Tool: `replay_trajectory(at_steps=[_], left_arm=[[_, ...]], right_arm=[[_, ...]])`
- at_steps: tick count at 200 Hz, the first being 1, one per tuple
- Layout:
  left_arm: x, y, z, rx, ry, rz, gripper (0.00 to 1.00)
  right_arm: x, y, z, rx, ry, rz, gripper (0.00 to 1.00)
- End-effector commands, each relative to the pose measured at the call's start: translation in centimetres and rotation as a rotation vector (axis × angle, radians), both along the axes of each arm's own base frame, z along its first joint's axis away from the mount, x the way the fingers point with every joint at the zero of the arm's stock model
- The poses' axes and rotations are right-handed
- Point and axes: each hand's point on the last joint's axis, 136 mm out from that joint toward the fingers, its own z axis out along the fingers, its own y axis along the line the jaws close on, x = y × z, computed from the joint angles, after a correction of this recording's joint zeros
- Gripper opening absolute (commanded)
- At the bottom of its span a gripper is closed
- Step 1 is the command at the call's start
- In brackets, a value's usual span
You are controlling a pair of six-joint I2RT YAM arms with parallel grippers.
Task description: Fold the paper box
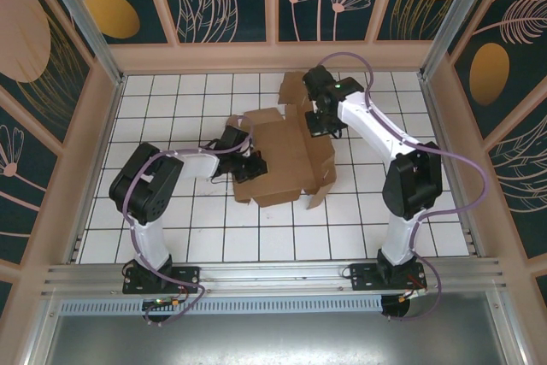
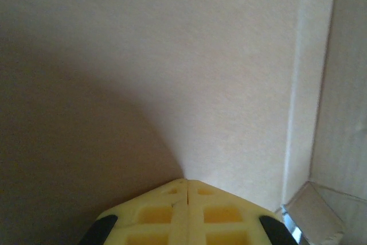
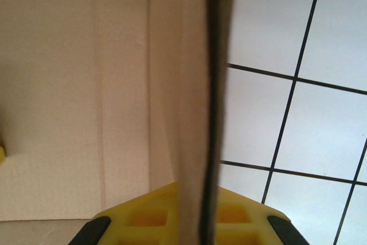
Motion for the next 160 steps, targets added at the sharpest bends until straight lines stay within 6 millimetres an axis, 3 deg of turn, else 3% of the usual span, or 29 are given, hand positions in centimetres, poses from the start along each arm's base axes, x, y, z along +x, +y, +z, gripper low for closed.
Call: replay_trajectory(at_steps=[1, 13, 38, 64, 68, 80, 89, 122, 160], left_arm=[[-0.6, -1.4, 0.2, -0.058, 0.025, -0.016, 0.00], [-0.7, -1.4, 0.0, -0.060, 0.033, -0.018, 0.00], [-0.5, -1.9, 0.9, -0.099, 0.025, -0.015, 0.00], [2.0, -0.3, 4.0, -0.116, -0.043, 0.050, 0.00], [3.1, -0.3, 5.5, -0.133, -0.077, 0.063, 0.00], [4.3, 0.4, 6.3, -0.123, -0.097, 0.083, 0.00], [4.5, 0.6, 5.8, -0.100, -0.093, 0.074, 0.00], [3.2, 0.8, 0.7, -0.059, 0.013, 0.052, 0.00], [2.6, 1.8, -0.9, -0.005, 0.015, 0.062, 0.00]], right_arm=[[-0.8, -1.0, -0.2, -0.111, 0.014, 0.016, 0.11], [-0.3, -1.3, 0.4, -0.124, -0.014, -0.002, 0.13], [0.1, 0.3, 1.2, -0.160, -0.061, 0.032, 0.14], [0.2, 0.4, 1.2, -0.213, -0.086, 0.042, 0.12], [0.1, 0.3, 1.2, -0.214, -0.086, 0.045, 0.12], [0.1, 0.1, 1.1, -0.220, -0.087, 0.043, 0.13], [0.0, 0.0, 0.9, -0.231, -0.085, 0.040, 0.15], [0.2, -0.1, 0.5, -0.262, -0.094, 0.030, 0.18], [0.1, 0.0, 1.6, -0.232, -0.129, 0.028, 0.24]])
